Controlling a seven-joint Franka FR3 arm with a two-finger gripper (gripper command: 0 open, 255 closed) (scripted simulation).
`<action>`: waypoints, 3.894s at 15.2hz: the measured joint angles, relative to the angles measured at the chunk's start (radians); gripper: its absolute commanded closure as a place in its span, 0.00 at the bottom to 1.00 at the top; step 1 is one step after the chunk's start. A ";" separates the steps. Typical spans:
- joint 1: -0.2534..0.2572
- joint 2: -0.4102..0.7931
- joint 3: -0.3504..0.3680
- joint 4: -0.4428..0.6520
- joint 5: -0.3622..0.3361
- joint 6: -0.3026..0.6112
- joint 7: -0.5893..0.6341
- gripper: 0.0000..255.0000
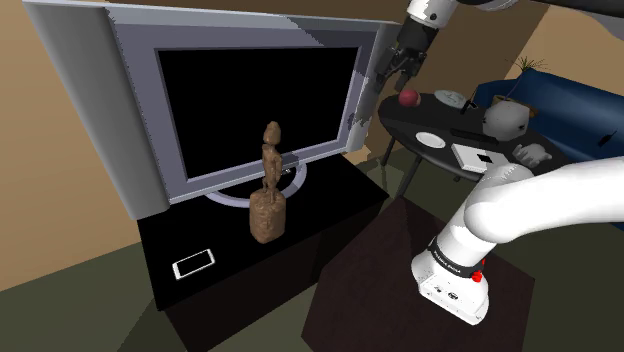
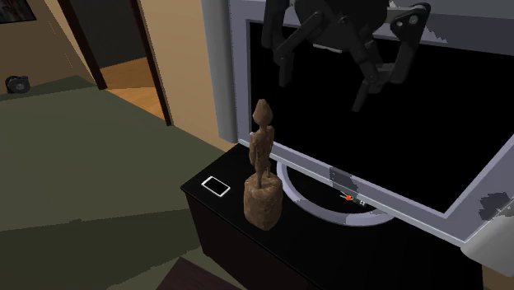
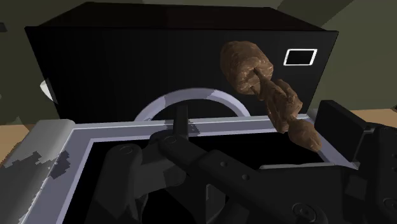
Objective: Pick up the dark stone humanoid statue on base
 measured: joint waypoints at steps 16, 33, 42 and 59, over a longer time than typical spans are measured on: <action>0.062 0.269 0.142 -0.167 0.111 0.533 0.140 0.00; 0.088 0.779 0.270 -0.055 0.055 1.033 0.328 0.00; 0.089 0.827 0.269 -0.068 0.041 1.095 0.335 1.00; 0.087 0.728 0.269 -0.032 0.068 0.955 0.322 1.00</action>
